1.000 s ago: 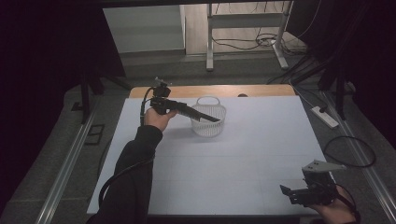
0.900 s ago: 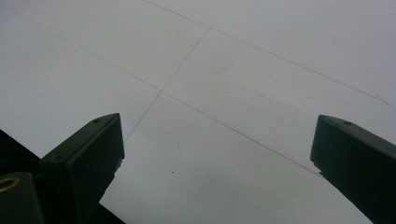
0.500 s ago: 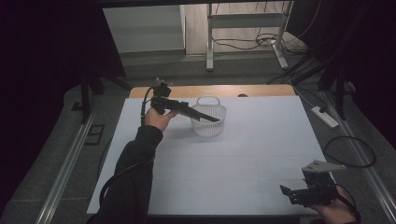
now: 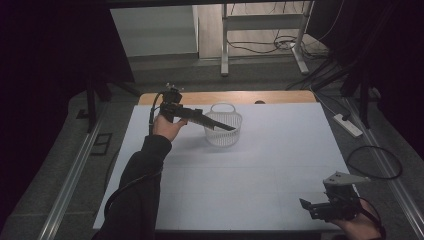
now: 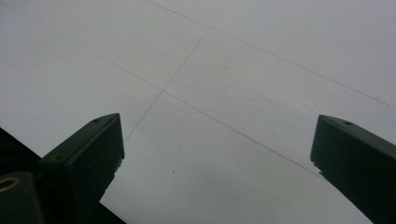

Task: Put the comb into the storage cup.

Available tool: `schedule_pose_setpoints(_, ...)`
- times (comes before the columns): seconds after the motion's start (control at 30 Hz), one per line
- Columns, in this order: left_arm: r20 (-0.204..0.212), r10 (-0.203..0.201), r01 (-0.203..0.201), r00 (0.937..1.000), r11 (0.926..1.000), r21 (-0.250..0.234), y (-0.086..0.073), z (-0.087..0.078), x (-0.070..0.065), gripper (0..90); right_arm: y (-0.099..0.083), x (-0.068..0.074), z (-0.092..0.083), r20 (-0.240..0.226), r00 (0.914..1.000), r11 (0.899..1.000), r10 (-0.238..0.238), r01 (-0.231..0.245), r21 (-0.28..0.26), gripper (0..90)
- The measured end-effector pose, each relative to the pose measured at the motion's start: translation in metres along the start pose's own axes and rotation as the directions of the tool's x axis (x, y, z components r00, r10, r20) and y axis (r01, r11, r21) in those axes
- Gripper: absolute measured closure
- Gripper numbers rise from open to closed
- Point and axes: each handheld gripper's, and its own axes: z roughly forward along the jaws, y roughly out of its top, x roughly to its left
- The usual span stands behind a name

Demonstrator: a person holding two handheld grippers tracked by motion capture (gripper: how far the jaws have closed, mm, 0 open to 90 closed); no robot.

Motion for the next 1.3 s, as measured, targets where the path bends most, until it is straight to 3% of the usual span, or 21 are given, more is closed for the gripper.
schedule_pose_setpoints(0.2,0.023,0.051,-0.051,0.9984,0.9987,-0.006,-0.001,-0.007,-0.005,0.9,0.000,0.000,0.000,0.001,1.0000,1.000,0.001,-0.001,-0.001,2.9)
schedule_pose_setpoints(0.47,-0.003,0.127,-0.127,0.9919,0.9918,-0.016,-0.005,-0.012,-0.013,0.0,0.000,0.000,0.000,0.003,1.0000,1.000,0.000,0.000,-0.001,2.6)
schedule_pose_setpoints(0.87,-0.023,0.178,-0.179,0.9838,0.9815,-0.067,-0.010,-0.019,-0.018,0.0,0.000,0.000,0.000,0.004,1.0000,1.000,-0.002,0.002,-0.001,2.5)
schedule_pose_setpoints(1.3,-0.056,0.238,-0.244,0.9696,0.9620,-0.123,-0.017,-0.022,-0.022,0.0,0.000,0.001,0.000,0.006,1.0000,1.000,-0.007,0.007,-0.002,2.5)
